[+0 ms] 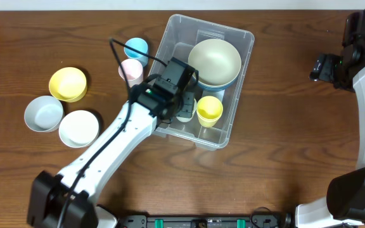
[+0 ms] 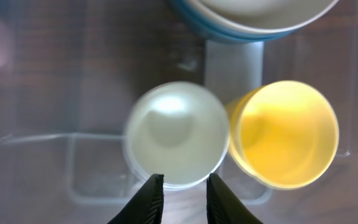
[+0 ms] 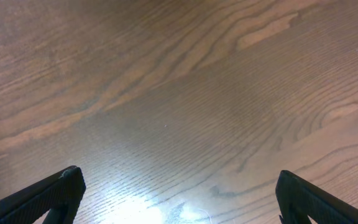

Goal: Pack container

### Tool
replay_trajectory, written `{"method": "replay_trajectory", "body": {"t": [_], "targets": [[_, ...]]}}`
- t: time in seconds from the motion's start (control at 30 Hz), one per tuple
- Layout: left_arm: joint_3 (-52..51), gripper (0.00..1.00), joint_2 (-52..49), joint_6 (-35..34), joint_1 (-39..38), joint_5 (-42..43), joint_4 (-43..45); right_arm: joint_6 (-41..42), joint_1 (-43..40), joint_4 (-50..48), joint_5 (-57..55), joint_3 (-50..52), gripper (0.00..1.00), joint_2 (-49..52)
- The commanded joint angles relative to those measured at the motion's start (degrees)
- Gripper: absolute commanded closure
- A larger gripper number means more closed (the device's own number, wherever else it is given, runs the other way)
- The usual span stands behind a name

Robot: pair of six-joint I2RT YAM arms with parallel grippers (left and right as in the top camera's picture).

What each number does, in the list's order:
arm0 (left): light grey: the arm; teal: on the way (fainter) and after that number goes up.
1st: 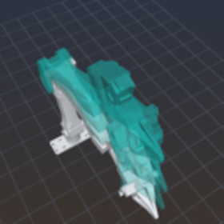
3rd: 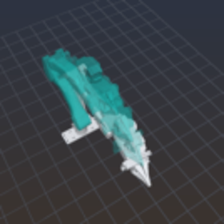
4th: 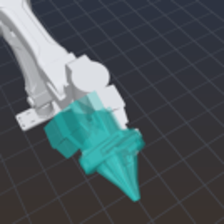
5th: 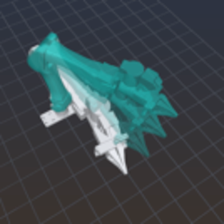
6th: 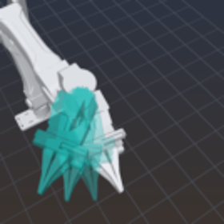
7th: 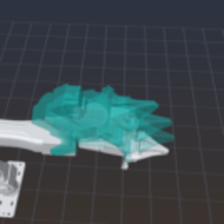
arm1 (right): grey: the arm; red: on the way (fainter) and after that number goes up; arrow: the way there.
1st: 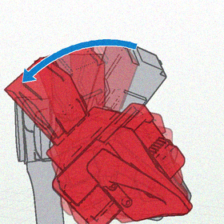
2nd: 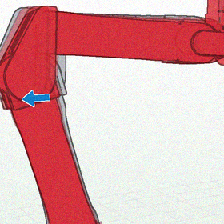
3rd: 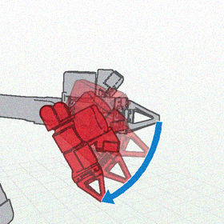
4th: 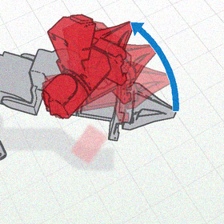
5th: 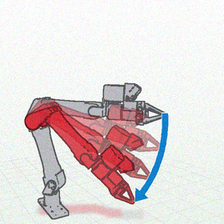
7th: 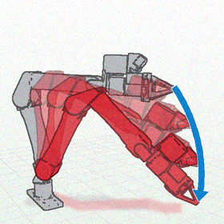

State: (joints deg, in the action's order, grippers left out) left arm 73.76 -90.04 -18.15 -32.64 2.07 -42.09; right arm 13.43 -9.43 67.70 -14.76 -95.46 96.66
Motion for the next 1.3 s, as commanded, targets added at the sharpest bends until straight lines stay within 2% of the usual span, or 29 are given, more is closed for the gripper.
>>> {"method": "replay_trajectory", "body": {"t": [0.0, 0.27, 0.5, 0.87, 1.13, 1.27], "targets": [[1.66, 0.75, 3.58, 0.33, 0.2, -4.72, -2.71, 0.9, -0.31, 0.0, 0.02, -0.74, 0.01, -0.94], [1.46, 0.75, 4.09, 0.35, 0.2, -4.74, -9.53, 0.9, -0.31, 0.0, 0.02, -0.74, 0.01, -0.92], [1.46, 0.75, 3.56, 0.35, 0.2, -8.07, -9.55, 0.9, -0.31, 0.0, 0.02, -0.74, 0.01, -0.94], [-0.42, 0.75, -0.44, 0.04, 0.07, -7.98, -12.5, 0.9, -0.31, 0.0, 0.02, -0.74, 0.01, -0.92], [-0.39, 0.82, 0.22, -2.08, -0.59, -6.8, -15.45, 0.9, -0.31, 0.0, 0.02, -0.74, 0.01, -0.94], [-0.39, 0.82, 0.24, -2.08, -2.69, -6.8, -15.52, 0.9, -0.31, 0.0, 0.02, -0.74, 0.01, -0.94]]}}
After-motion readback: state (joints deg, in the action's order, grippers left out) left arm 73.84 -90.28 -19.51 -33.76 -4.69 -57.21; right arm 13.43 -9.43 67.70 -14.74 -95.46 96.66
